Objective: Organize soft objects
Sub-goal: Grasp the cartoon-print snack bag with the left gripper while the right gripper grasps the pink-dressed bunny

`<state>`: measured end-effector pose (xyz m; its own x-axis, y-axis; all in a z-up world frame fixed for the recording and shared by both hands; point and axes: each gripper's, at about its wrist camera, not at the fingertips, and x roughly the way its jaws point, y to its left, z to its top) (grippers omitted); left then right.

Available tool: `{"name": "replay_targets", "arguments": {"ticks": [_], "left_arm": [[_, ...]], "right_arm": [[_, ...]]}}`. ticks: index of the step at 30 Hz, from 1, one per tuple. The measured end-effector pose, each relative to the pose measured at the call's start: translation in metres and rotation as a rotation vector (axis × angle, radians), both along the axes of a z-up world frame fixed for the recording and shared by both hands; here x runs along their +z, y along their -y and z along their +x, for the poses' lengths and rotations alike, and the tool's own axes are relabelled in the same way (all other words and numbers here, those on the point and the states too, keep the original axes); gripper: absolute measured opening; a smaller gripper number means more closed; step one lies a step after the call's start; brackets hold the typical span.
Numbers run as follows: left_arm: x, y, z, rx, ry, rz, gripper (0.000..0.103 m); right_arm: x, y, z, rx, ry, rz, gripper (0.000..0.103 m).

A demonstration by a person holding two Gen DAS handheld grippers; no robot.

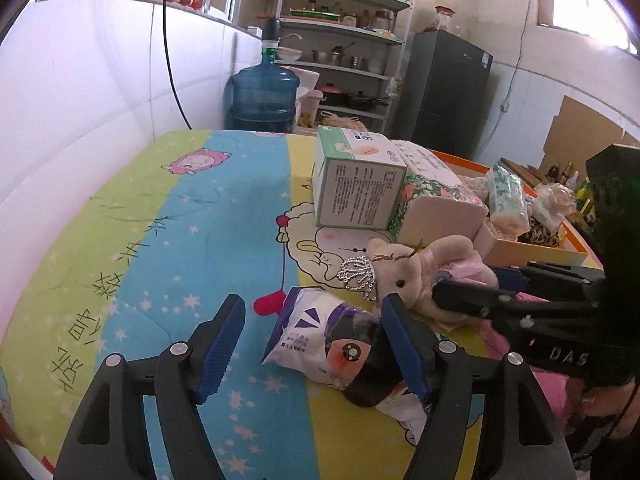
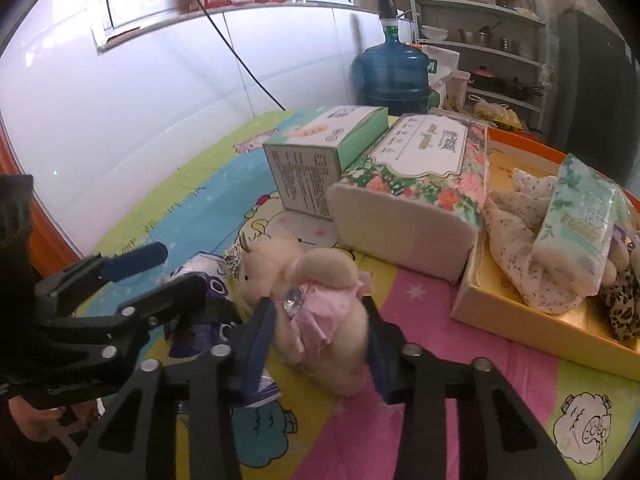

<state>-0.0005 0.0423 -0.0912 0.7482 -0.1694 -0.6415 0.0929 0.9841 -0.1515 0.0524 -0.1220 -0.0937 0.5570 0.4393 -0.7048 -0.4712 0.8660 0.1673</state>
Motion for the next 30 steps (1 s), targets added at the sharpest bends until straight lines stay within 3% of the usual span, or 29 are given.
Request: {"name": "replay_targets", "arguments": {"ticks": [5, 13, 20, 30], "left_arm": [[-0.005, 0.005, 0.004, -0.021, -0.011, -0.022, 0.073], [-0.012, 0.017, 0.009, -0.044, -0.034, -0.022, 0.073], [-0.010, 0.027, 0.006, -0.081, -0.011, 0.008, 0.065], [0.002, 0.033, 0.003, -0.103, 0.017, 0.020, 0.062]], "right_arm": [[0.007, 0.005, -0.006, -0.006, 0.023, -0.002, 0.022], [0.003, 0.014, -0.007, 0.013, -0.023, 0.043, 0.022], [-0.004, 0.009, 0.004, 0.038, -0.064, 0.046, 0.033], [0.007, 0.007, -0.010, 0.043, -0.007, 0.047, 0.021]]}}
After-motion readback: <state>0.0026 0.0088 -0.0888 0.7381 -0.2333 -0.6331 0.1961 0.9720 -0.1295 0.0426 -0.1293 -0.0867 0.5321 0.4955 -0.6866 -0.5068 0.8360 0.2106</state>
